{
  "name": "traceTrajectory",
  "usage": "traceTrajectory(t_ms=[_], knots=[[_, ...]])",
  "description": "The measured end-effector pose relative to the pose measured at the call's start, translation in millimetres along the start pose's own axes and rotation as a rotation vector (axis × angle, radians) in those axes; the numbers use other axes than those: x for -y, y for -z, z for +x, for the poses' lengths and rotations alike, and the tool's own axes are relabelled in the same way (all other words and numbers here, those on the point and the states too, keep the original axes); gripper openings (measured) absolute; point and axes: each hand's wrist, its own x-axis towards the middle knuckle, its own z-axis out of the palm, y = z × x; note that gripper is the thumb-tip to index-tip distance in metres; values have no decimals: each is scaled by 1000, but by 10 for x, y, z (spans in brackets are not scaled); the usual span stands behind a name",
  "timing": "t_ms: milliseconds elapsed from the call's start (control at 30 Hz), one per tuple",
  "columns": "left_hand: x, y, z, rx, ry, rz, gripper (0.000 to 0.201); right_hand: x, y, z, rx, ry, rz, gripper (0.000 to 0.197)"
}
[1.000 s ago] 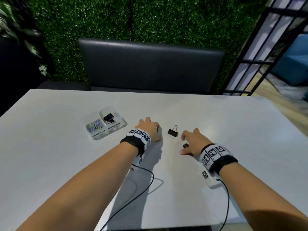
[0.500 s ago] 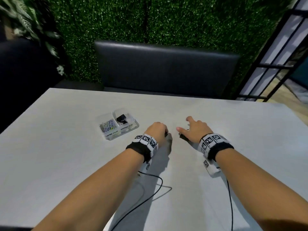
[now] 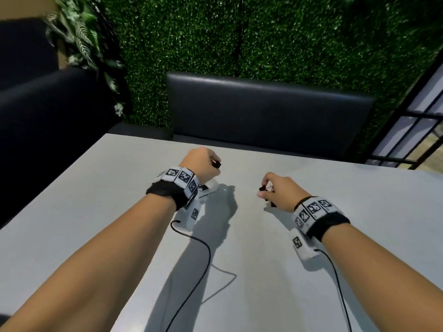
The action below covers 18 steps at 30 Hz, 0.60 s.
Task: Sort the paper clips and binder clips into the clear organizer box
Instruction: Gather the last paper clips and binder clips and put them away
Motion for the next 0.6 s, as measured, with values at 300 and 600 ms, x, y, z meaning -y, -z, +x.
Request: traceTrajectory(t_ms=[300, 600], knots=[[574, -70, 347, -3, 156, -93, 25, 1075, -378, 706, -53, 273, 189, 22], [931, 105, 234, -137, 252, -237, 16, 1309, -679, 865, 8, 300, 129, 40]])
